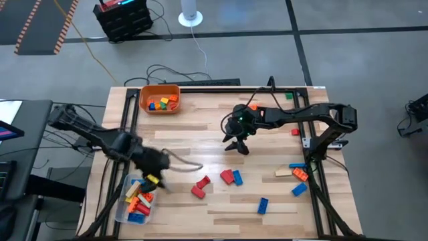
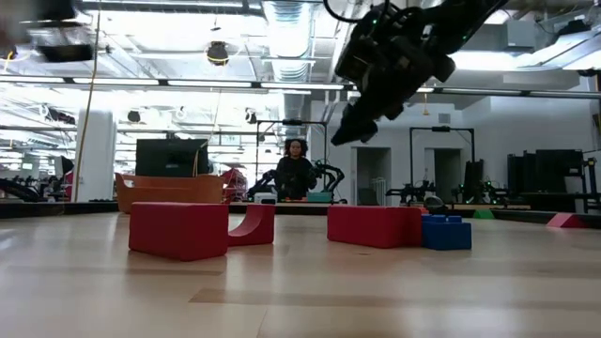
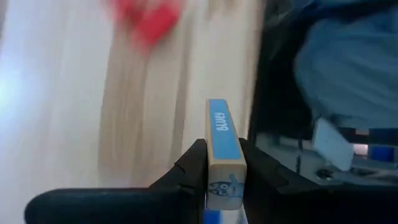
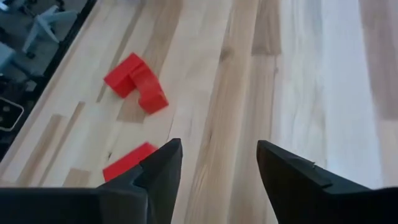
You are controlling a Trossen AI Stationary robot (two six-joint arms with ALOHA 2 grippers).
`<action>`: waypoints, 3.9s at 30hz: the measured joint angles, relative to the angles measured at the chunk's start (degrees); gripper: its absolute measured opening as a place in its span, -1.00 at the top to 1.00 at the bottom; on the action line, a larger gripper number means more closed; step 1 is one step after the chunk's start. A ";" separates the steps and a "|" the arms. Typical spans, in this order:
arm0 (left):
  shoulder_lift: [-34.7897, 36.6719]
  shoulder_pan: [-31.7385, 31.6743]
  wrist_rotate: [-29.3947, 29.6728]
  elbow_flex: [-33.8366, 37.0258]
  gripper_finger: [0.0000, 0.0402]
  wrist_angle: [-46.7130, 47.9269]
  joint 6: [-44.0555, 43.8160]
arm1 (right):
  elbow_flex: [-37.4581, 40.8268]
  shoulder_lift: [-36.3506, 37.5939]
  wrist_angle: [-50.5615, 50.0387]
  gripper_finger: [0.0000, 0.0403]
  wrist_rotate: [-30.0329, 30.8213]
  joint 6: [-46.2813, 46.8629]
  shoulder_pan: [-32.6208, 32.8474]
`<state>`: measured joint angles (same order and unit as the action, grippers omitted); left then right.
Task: Sort blocks by size
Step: Put the large brown block into the transparent bin, then put the large orange game piece into the transparent bin
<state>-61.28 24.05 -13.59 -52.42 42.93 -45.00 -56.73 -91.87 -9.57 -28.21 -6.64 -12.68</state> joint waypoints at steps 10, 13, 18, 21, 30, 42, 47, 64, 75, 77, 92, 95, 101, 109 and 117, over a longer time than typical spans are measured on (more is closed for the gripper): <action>-0.29 15.02 4.60 3.52 0.68 16.72 -35.94 | 0.40 1.67 -4.72 -0.14 1.78 -0.69 -2.51; -0.70 15.22 5.97 5.49 0.61 16.45 -39.42 | 0.42 3.23 -5.73 -0.14 4.80 -0.85 -3.75; -0.60 15.22 5.71 6.27 0.41 14.95 -40.32 | 0.33 9.30 -12.25 -0.14 11.15 -1.21 -6.06; 0.01 14.99 4.14 6.14 0.35 11.94 -38.06 | 0.33 14.99 -17.52 -0.14 18.74 -1.62 -7.73; 0.96 10.68 28.39 0.83 0.37 7.46 -5.77 | 0.30 19.22 -20.70 -0.14 34.49 -10.31 -19.28; -0.73 4.66 60.17 1.73 0.38 7.80 17.13 | -2.51 -0.74 -26.04 -0.14 31.12 -23.75 -28.61; -0.72 3.38 60.11 1.73 0.38 8.66 17.32 | -5.57 -4.97 -26.57 -0.14 31.71 -27.52 -30.61; -0.70 3.08 60.05 1.73 0.38 13.73 14.91 | -7.30 -12.48 -28.17 -0.13 32.43 -35.46 -31.58; -0.70 3.08 60.00 1.73 0.38 13.03 15.29 | -7.34 -11.95 -29.74 0.26 31.61 -35.37 -31.78; -0.70 3.08 60.00 1.73 0.38 12.58 16.37 | -7.39 -11.97 -30.07 0.26 31.11 -34.90 -31.46; -1.56 -0.57 60.81 1.75 0.38 -8.58 41.04 | -11.97 -5.70 -34.82 0.24 28.98 -25.65 -18.75; -3.80 -2.30 60.75 1.75 0.38 -11.83 50.11 | -12.13 -4.83 -31.51 0.22 17.31 -25.01 -13.51; -13.26 -5.84 60.48 1.75 0.31 -20.39 65.92 | -12.11 -4.92 -21.82 0.22 4.73 -23.80 -2.63; -24.92 -7.50 58.90 1.75 0.13 -38.76 82.41 | -12.11 -4.96 -14.07 0.21 3.77 -16.95 2.85; -26.01 -10.01 52.06 1.75 0.12 -47.90 87.46 | -12.11 -4.95 -13.44 0.21 0.86 -14.12 2.94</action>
<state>-87.29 14.04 38.47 -50.68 -4.97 42.47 -68.84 -96.82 -23.01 -27.35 -20.75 -9.74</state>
